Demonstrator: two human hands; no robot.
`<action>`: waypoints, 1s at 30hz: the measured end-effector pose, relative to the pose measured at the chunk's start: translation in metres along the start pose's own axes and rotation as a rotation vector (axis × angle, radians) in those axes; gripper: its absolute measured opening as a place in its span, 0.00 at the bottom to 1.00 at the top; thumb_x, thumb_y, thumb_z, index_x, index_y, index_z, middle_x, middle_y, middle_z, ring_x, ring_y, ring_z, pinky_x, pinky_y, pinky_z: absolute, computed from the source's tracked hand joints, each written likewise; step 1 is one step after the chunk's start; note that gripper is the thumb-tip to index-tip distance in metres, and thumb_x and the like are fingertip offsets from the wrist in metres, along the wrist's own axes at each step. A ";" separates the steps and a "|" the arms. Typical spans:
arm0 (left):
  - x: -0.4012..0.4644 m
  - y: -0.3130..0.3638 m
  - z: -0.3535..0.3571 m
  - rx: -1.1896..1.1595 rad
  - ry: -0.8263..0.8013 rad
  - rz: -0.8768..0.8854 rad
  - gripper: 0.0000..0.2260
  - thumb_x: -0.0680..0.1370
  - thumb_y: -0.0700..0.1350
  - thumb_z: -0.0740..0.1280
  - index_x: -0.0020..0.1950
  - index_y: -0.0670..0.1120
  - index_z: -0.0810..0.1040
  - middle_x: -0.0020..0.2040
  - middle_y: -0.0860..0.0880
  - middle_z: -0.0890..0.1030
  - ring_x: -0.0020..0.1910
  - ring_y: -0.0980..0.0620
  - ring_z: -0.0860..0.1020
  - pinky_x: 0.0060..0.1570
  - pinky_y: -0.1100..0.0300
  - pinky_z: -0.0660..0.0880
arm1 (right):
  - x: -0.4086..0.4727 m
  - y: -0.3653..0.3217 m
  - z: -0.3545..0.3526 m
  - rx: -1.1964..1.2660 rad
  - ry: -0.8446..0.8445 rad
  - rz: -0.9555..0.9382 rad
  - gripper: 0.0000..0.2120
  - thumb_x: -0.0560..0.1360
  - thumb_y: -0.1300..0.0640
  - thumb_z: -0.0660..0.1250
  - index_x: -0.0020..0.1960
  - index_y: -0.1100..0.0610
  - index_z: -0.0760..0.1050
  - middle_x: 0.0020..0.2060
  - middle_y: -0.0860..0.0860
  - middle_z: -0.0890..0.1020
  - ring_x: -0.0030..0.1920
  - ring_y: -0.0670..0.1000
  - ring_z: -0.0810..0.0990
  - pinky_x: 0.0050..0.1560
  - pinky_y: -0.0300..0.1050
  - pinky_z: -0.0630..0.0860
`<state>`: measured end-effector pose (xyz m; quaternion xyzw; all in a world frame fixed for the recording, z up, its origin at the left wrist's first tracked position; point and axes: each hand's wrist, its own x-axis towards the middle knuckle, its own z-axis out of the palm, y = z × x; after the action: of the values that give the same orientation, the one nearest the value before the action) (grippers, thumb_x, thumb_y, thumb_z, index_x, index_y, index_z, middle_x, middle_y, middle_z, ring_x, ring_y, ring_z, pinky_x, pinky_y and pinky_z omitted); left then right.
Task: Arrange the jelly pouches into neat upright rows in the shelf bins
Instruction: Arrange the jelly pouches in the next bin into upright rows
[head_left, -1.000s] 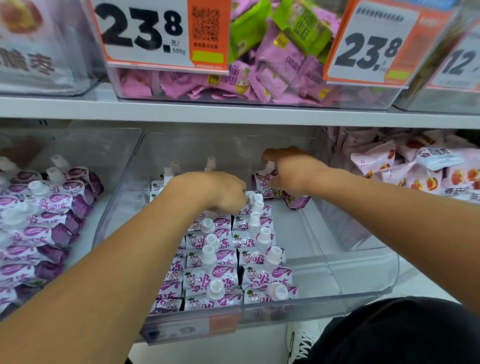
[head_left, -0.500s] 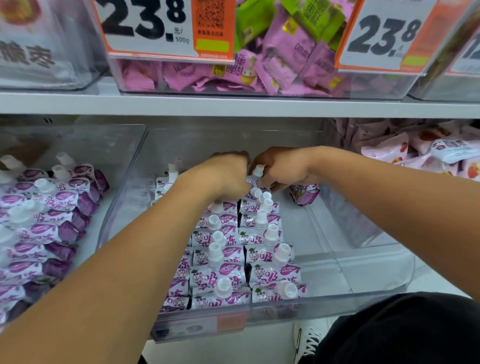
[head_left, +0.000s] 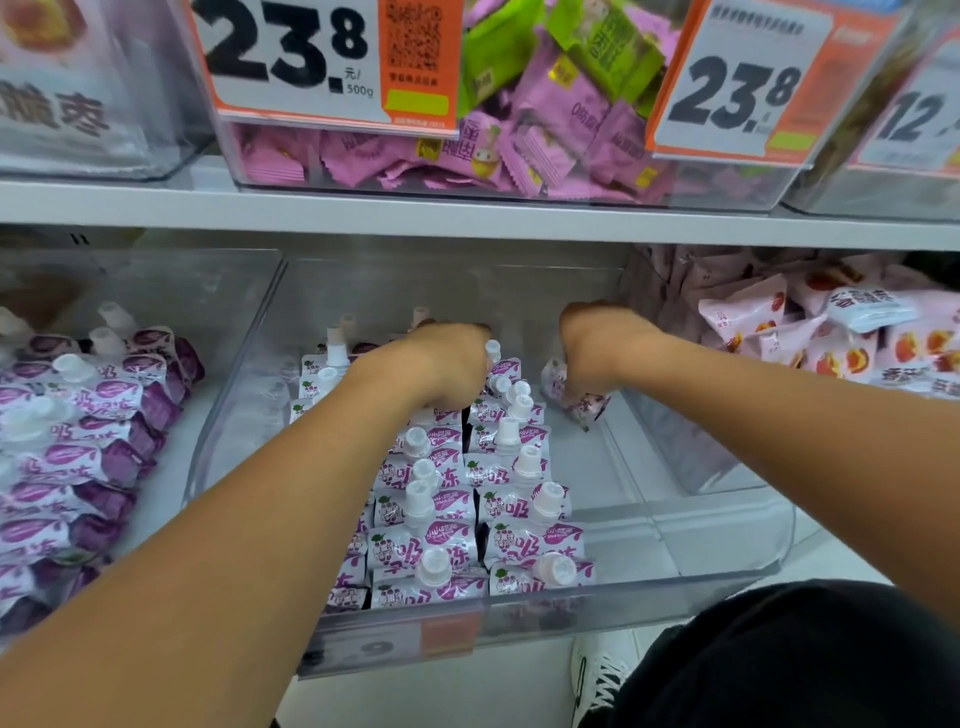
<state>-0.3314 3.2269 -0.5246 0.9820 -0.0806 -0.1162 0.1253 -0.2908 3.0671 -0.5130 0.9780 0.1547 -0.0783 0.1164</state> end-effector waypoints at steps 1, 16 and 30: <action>0.001 -0.001 0.002 0.007 0.008 0.003 0.06 0.82 0.37 0.57 0.54 0.42 0.72 0.45 0.46 0.75 0.41 0.48 0.75 0.36 0.59 0.68 | -0.001 -0.002 0.003 0.006 0.001 -0.005 0.10 0.71 0.59 0.72 0.38 0.59 0.71 0.37 0.54 0.77 0.40 0.58 0.79 0.38 0.44 0.72; -0.007 -0.005 0.002 -0.002 0.148 -0.115 0.02 0.81 0.44 0.63 0.52 0.47 0.75 0.54 0.43 0.79 0.50 0.43 0.77 0.44 0.54 0.73 | 0.048 -0.018 0.003 0.426 0.218 -0.251 0.09 0.73 0.64 0.70 0.47 0.52 0.85 0.48 0.54 0.85 0.49 0.56 0.83 0.47 0.38 0.72; -0.021 -0.011 0.007 0.151 0.006 -0.207 0.25 0.81 0.43 0.58 0.78 0.50 0.59 0.80 0.48 0.55 0.78 0.44 0.54 0.75 0.44 0.55 | 0.028 -0.018 0.013 1.533 0.083 0.236 0.17 0.80 0.56 0.59 0.64 0.62 0.76 0.50 0.56 0.79 0.48 0.56 0.75 0.51 0.49 0.69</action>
<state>-0.3517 3.2397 -0.5301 0.9920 0.0133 -0.1194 0.0387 -0.2714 3.0880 -0.5346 0.7975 -0.0436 -0.1138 -0.5908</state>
